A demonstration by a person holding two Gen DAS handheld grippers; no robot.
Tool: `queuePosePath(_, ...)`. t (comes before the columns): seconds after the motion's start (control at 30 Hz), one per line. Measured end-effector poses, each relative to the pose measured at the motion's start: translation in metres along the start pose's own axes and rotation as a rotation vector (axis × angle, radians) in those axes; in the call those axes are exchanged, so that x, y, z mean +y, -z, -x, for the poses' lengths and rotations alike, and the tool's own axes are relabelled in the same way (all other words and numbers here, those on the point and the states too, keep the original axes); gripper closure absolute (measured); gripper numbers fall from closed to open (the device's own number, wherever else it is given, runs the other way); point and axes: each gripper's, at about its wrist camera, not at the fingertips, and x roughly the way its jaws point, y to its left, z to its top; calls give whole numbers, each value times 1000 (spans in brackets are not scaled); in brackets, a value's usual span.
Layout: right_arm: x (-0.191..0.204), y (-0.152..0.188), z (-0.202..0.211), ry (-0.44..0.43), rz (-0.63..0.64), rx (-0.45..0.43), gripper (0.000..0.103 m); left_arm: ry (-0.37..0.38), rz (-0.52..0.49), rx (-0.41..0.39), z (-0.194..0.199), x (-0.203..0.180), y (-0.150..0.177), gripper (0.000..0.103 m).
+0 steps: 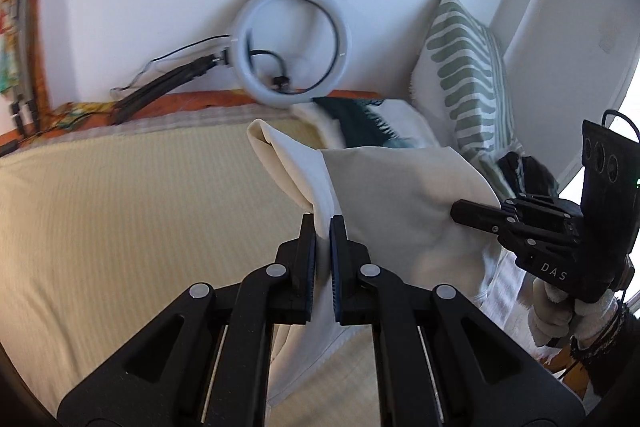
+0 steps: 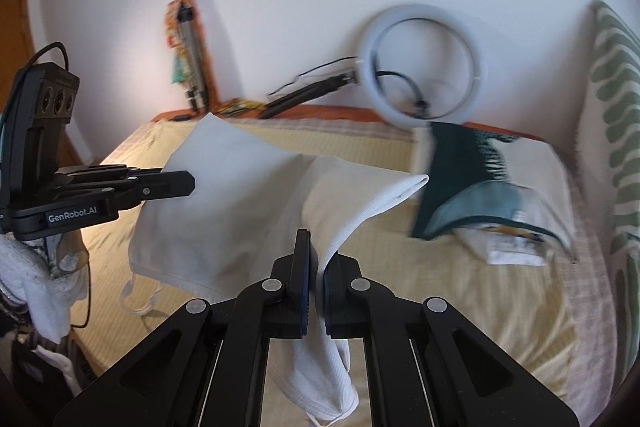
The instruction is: Fold small clothes
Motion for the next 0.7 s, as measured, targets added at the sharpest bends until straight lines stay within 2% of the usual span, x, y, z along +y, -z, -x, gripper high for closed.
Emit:
queuePosePath(0.4, -113, -33, 10, 175, -37, -47, 99, 70, -45, -24, -98, -67, -64, 98)
queuePosePath(0.7, -187, -74, -11, 276, -36, -69, 99, 42, -66, -73, -161, -82, -107, 98)
